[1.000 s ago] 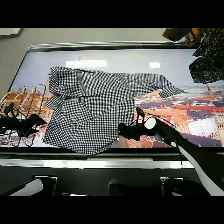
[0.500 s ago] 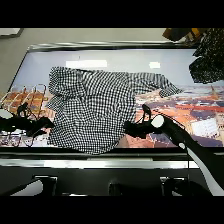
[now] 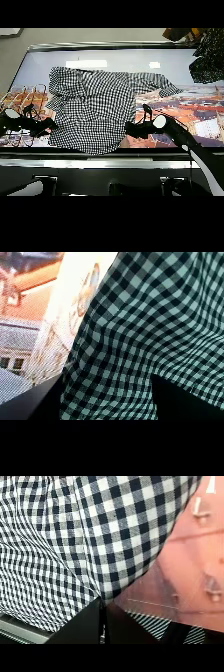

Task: Fold the clothes and pants, and hang the long-sleeved shirts on hangers.

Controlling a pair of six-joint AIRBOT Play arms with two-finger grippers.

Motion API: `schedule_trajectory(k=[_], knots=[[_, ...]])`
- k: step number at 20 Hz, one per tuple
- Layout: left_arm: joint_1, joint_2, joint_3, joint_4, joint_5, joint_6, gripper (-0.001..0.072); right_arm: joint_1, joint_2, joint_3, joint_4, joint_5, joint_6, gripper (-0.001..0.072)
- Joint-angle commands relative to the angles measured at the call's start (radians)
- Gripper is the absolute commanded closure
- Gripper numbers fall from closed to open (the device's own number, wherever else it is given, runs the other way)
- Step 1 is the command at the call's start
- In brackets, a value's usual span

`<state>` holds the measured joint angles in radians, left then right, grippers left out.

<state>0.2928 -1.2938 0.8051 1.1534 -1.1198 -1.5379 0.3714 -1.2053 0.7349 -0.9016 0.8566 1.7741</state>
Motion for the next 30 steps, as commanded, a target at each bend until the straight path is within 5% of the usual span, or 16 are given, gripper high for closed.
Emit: schedule_trajectory(k=[1,2,3,4,11,22,30], knots=[[-0.002,-0.013,-0.001,-0.003,-0.033,-0.003,0.042,0.0,0.002,0.001,-0.002,0.005,-0.001,0.0678],[-0.002,-0.017,-0.001,-0.011,-0.039,-0.003,0.0525,0.0,0.003,0.002,-0.001,-0.002,-0.001,0.0678],[-0.002,-0.018,-0.001,-0.032,-0.039,-0.003,0.0531,0.0,0.003,0.002,-0.001,-0.019,-0.001,0.0678],[-0.002,-0.017,0.0,-0.062,-0.032,-0.003,0.0676,-0.001,0.002,0.003,-0.002,-0.031,-0.001,0.0678],[-0.052,0.028,0.314,-0.238,0.006,0.02,0.0685,-0.153,0.002,0.374,-0.143,0.01,0.081,0.0679],[-0.219,0.162,1.26,-0.238,0.183,0.002,0.0684,-0.191,0.053,1.336,-0.169,0.14,-0.109,0.0679],[-0.219,0.471,1.265,-0.237,0.204,0.001,0.0683,-0.191,0.412,1.368,-0.249,0.163,-0.084,0.0679]])
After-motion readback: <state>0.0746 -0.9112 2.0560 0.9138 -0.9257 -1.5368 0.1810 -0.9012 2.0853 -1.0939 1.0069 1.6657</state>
